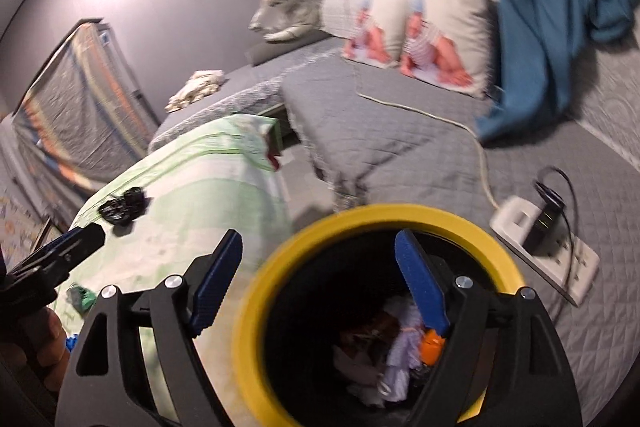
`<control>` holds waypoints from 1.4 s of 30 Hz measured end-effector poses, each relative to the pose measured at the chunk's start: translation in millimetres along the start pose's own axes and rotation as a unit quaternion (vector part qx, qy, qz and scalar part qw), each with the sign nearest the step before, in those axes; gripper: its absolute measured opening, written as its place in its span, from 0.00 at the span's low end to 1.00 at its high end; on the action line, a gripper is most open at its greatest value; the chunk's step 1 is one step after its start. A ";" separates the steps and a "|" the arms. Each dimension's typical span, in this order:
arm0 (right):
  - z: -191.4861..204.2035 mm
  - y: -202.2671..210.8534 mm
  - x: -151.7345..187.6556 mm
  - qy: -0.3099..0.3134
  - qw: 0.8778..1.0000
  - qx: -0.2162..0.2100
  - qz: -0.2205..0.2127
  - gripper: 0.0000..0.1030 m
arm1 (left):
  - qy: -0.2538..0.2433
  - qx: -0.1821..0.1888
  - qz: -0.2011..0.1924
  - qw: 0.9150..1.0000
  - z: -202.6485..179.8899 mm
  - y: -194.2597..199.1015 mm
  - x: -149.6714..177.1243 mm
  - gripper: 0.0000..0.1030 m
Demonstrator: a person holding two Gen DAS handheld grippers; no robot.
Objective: Collect trash
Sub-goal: 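Move both grippers back over the remaining trash on the bed, then grasp the silver snack wrapper with the left gripper while the right gripper grasps the black bag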
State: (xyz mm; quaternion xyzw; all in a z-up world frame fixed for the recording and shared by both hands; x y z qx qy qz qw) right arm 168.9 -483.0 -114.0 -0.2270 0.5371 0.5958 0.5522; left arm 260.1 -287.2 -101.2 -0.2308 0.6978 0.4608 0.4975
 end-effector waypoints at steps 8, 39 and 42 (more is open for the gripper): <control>94.0 -23.5 -2.9 0.065 0.995 -0.069 0.013 0.74 | 0.050 -0.065 0.003 0.997 98.7 32.4 0.5 0.92; 392.9 -162.5 92.2 0.325 0.902 -0.263 0.103 0.75 | 0.174 -0.155 0.080 0.969 287.9 69.9 109.1 0.92; 403.6 -179.3 100.1 0.339 0.898 -0.262 0.101 0.75 | 0.176 -0.153 0.085 0.969 287.6 64.2 114.7 0.92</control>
Point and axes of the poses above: each gripper's, at about its wrist camera, not at the fingertips, and y roughly against the way its jaws point, z to its left, x to its underside, the point moved 10 cm from there along -y, roughly the way its jaws point, and after that the axes turned 14 degrees about -z, right-handed, at the moved point
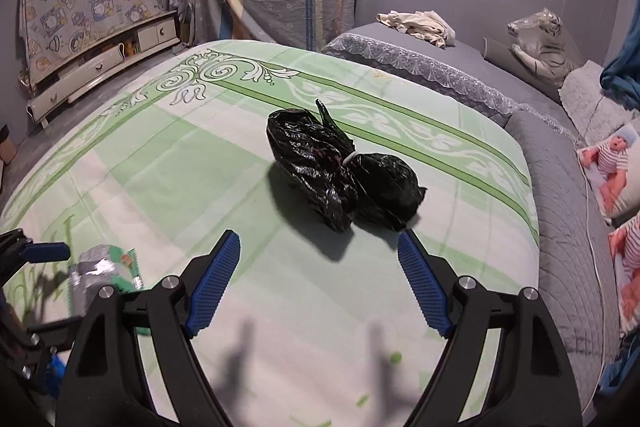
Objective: Collect trash
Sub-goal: 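Grasp the silver snack wrapper with the left gripper while the right gripper grasps the black bag, then carry the silver wrapper and black bag over the yellow bin with both grippers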
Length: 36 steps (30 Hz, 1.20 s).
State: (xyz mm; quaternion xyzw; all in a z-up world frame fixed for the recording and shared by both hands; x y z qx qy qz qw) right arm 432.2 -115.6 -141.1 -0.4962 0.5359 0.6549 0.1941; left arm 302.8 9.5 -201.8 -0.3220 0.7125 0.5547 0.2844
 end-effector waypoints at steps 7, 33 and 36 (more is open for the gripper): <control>-2.7 -49.0 -5.4 0.013 1.000 0.005 0.012 0.75 | 0.004 0.006 0.008 1.000 -2.1 -14.7 -1.5 0.92; -36.2 -53.5 -43.5 -0.158 0.983 -0.093 0.021 0.07 | -0.022 0.031 -0.008 0.999 -28.1 -13.8 -16.6 0.47; -38.5 -31.5 -56.8 -0.158 0.983 -0.091 0.002 0.07 | -0.026 0.032 -0.018 0.999 -31.7 -5.1 -19.8 0.47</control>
Point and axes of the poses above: each gripper's, at about its wrist camera, not at the fingertips, and y roughly against the way its jaws point, z to its left, x to its underside, the point moved 10 cm from there along -y, roughly the way its jaws point, and after that the axes turned 14 degrees about -z, right-handed, at the moved point
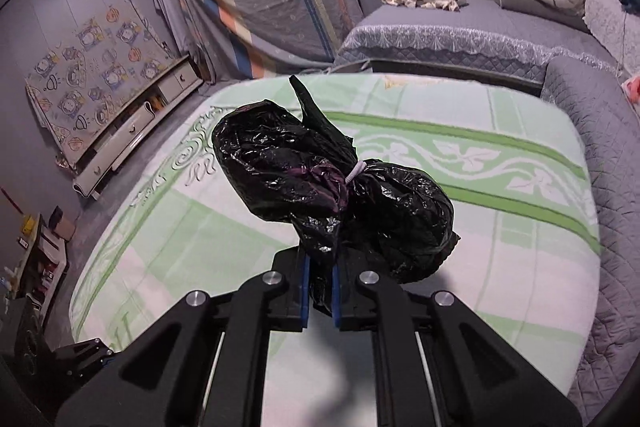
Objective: Collect trash
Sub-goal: 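Carry the silver wrapper and black bag over the yellow bin with both grippers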
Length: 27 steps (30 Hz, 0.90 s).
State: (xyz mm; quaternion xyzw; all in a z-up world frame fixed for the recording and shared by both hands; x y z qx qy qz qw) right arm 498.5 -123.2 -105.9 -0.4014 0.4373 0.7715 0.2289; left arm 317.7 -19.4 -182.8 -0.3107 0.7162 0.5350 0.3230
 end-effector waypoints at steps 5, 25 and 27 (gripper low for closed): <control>14.3 34.0 -7.5 0.001 1.000 -0.004 -0.019 0.07 | 0.003 0.002 -0.019 1.000 -2.6 16.5 -6.9 0.47; 60.2 178.9 21.6 0.017 0.997 -0.004 -0.081 0.07 | -0.034 0.046 -0.123 0.991 -71.6 109.9 -43.2 0.47; 58.7 195.2 22.3 0.016 0.996 0.001 -0.092 0.07 | -0.038 0.056 -0.130 0.989 -82.1 117.0 -45.6 0.47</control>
Point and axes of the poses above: each gripper's, at about its wrist camera, not at the fingertips, and y roughly against the way its jaws point, z to its left, x to its underside, the point moved 10 cm from there along -y, roughly the way its jaws point, and after that the axes turned 14 degrees about -z, right-handed, at the moved point
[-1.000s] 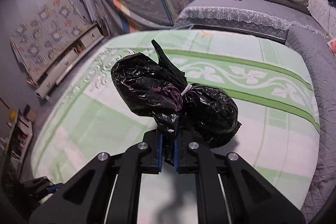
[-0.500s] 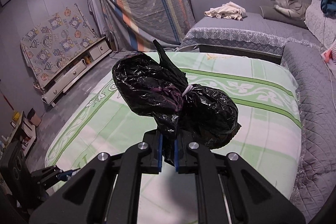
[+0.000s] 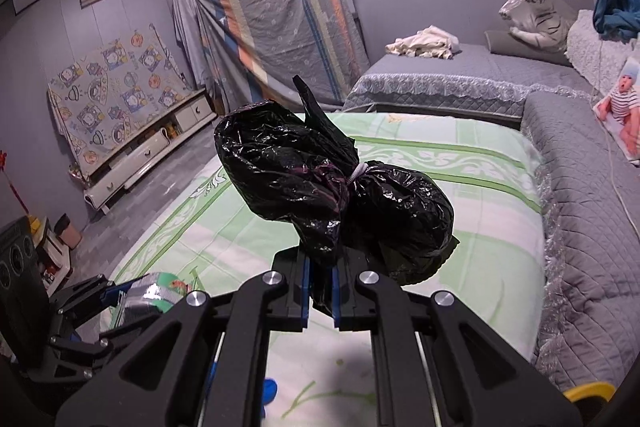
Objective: Collect trash
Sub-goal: 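Carry the silver wrapper and black bag over the yellow bin with both grippers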
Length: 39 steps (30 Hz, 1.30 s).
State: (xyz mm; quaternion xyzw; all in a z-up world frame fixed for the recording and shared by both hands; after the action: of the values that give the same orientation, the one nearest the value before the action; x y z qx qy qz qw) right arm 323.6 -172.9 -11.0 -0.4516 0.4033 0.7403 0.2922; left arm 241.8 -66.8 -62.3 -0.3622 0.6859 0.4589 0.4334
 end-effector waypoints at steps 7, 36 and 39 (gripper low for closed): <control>-21.0 53.9 -6.5 -0.015 0.999 0.031 -0.036 0.07 | -0.019 0.035 -0.021 0.999 -38.0 14.6 -13.6 0.47; -147.6 243.0 33.2 -0.093 0.969 0.191 -0.124 0.07 | -0.108 0.175 -0.029 0.978 -205.0 23.3 -11.2 0.47; -163.5 256.7 46.1 -0.104 0.962 0.222 -0.122 0.07 | -0.113 0.187 -0.025 0.975 -219.6 17.7 -5.7 0.47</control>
State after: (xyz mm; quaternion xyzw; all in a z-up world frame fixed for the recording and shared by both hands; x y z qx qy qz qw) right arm 170.4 -439.9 -10.7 -0.3418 0.4674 0.6335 0.5133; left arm 170.4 -267.9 -6.9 -0.2375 0.6972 0.3491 0.5794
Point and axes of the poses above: each gripper's, at about its wrist camera, not at the fingertips, and y roughly against the way its jaws point, z to its left, x to its underside, the point moved 10 cm from there along -y, roughly the way its jaws point, and after that the axes turned 14 degrees about -z, right-handed, at the moved point
